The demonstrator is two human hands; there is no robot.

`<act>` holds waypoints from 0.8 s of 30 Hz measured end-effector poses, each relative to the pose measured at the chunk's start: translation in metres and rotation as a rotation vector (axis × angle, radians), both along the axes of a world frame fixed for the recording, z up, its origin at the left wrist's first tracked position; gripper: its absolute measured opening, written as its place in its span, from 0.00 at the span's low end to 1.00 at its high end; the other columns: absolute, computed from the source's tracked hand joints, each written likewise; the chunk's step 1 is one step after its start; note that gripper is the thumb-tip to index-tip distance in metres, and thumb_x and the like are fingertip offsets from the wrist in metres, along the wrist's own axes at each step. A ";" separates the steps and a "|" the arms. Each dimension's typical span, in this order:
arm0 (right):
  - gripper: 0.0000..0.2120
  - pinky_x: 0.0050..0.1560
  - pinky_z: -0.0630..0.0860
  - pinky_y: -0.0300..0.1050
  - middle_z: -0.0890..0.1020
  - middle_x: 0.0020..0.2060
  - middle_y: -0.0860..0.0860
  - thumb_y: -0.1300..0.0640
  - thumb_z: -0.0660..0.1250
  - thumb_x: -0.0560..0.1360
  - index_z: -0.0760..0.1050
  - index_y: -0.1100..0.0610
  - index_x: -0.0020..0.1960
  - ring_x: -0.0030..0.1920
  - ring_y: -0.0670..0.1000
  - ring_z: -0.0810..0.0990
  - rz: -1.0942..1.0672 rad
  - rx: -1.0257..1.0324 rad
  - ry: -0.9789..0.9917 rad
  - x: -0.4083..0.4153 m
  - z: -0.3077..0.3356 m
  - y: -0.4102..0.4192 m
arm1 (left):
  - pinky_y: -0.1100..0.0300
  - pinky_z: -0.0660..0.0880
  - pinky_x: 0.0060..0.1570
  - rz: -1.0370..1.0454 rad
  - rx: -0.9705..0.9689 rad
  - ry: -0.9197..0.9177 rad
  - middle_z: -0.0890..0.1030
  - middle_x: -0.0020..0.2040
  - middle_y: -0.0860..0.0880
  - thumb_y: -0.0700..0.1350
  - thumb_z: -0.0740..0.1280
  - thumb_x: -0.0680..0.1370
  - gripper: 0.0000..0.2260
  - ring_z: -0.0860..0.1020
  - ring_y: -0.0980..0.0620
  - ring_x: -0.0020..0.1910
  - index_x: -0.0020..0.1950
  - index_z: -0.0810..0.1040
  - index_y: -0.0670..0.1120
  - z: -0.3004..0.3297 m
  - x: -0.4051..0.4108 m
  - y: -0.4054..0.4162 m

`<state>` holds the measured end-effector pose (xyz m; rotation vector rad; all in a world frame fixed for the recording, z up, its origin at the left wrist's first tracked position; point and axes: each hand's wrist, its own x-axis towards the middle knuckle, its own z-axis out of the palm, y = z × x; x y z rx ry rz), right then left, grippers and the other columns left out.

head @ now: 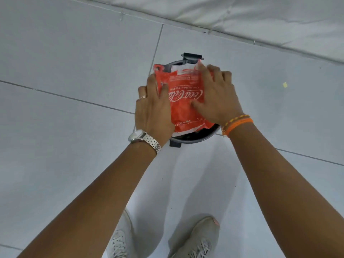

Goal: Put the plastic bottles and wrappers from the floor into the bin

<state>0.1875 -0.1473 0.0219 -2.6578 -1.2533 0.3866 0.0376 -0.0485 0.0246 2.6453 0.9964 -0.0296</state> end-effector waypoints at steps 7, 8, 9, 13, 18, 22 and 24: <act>0.58 0.70 0.69 0.59 0.58 0.77 0.63 0.53 0.78 0.67 0.43 0.59 0.82 0.71 0.69 0.66 0.048 -0.310 0.039 -0.004 -0.027 0.022 | 0.54 0.74 0.48 -0.083 -0.139 0.224 0.62 0.78 0.41 0.40 0.73 0.74 0.38 0.80 0.40 0.58 0.79 0.60 0.38 -0.017 0.038 0.001; 0.59 0.71 0.69 0.59 0.56 0.77 0.63 0.55 0.79 0.66 0.42 0.59 0.82 0.72 0.69 0.65 0.038 -0.358 0.065 -0.005 -0.031 0.023 | 0.54 0.72 0.46 -0.093 -0.158 0.258 0.60 0.80 0.42 0.40 0.73 0.74 0.38 0.79 0.40 0.53 0.80 0.60 0.38 -0.020 0.041 0.001; 0.59 0.70 0.70 0.59 0.55 0.78 0.62 0.56 0.79 0.66 0.42 0.59 0.82 0.73 0.70 0.64 0.028 -0.380 0.082 -0.006 -0.036 0.024 | 0.53 0.72 0.45 -0.095 -0.187 0.282 0.56 0.82 0.42 0.40 0.73 0.75 0.38 0.76 0.41 0.49 0.81 0.58 0.38 -0.024 0.044 0.002; 0.39 0.61 0.77 0.60 0.58 0.77 0.63 0.62 0.67 0.77 0.49 0.58 0.81 0.70 0.71 0.66 -0.009 -0.310 -0.059 -0.021 -0.055 0.024 | 0.49 0.76 0.55 -0.136 -0.186 0.389 0.63 0.79 0.38 0.42 0.69 0.78 0.29 0.78 0.37 0.61 0.76 0.66 0.36 -0.044 0.047 0.008; 0.29 0.66 0.76 0.62 0.60 0.76 0.68 0.62 0.61 0.82 0.53 0.63 0.80 0.70 0.71 0.67 -0.047 -0.300 -0.135 -0.044 -0.075 0.025 | 0.49 0.71 0.68 -0.251 -0.092 0.532 0.64 0.78 0.35 0.42 0.56 0.86 0.25 0.74 0.37 0.71 0.81 0.55 0.34 -0.073 0.054 0.007; 0.32 0.69 0.71 0.62 0.58 0.78 0.63 0.57 0.60 0.82 0.51 0.64 0.80 0.75 0.68 0.64 0.098 -0.381 -0.219 -0.042 -0.075 0.021 | 0.45 0.73 0.66 -0.107 -0.166 0.540 0.58 0.80 0.38 0.42 0.62 0.84 0.27 0.69 0.36 0.73 0.81 0.58 0.39 -0.070 0.051 0.007; 0.34 0.71 0.66 0.63 0.49 0.81 0.63 0.60 0.56 0.82 0.42 0.62 0.82 0.79 0.69 0.55 0.139 -0.399 -0.153 -0.035 -0.064 0.020 | 0.45 0.72 0.68 -0.147 -0.090 0.487 0.59 0.78 0.39 0.46 0.65 0.81 0.28 0.66 0.35 0.74 0.80 0.61 0.43 -0.054 0.047 0.011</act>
